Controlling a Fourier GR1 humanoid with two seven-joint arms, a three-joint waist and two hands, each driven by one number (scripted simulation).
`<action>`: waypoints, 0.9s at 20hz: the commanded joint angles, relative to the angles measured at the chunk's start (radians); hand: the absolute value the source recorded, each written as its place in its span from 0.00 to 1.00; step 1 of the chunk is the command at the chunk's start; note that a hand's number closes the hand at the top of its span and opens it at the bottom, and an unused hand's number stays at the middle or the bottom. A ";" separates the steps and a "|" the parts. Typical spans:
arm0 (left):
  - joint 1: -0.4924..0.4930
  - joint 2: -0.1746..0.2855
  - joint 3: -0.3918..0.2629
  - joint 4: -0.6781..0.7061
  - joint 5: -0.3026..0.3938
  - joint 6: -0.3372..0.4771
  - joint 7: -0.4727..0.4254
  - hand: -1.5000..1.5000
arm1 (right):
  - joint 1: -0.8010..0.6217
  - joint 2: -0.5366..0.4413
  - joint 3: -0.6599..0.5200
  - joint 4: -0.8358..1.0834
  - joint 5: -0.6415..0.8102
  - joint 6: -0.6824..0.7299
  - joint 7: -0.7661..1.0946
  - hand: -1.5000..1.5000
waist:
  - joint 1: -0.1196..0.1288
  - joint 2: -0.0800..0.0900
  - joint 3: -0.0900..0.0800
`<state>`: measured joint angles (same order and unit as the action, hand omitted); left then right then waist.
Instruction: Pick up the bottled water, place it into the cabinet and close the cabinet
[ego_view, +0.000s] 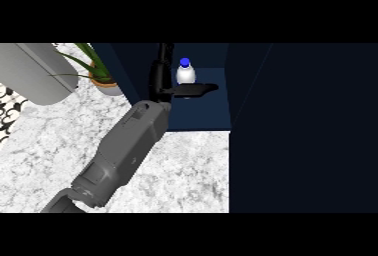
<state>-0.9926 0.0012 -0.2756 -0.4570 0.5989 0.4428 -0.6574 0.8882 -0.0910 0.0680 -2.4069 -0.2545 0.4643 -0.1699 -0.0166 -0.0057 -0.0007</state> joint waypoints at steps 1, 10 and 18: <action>0.141 -0.001 -0.083 -0.165 0.019 -0.046 0.014 0.00 | 0.038 0.020 0.026 -0.106 -0.008 -0.025 0.045 0.00 | 0.016 -0.006 0.000; 0.404 -0.001 -0.312 -0.581 0.086 -0.024 0.042 0.00 | 0.067 0.001 0.027 -0.089 0.035 -0.009 -0.010 0.00 | 0.014 -0.006 0.000; 0.612 0.122 -0.354 -0.900 0.028 -0.062 0.106 0.00 | 0.067 -0.049 0.008 -0.125 0.071 0.017 -0.030 0.00 | 0.026 -0.004 0.000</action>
<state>-0.4596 0.0612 -0.6048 -1.2097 0.6326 0.3933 -0.5927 0.9457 -0.1038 0.1100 -2.4142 -0.2163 0.4689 -0.2256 0.0071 -0.0099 -0.0006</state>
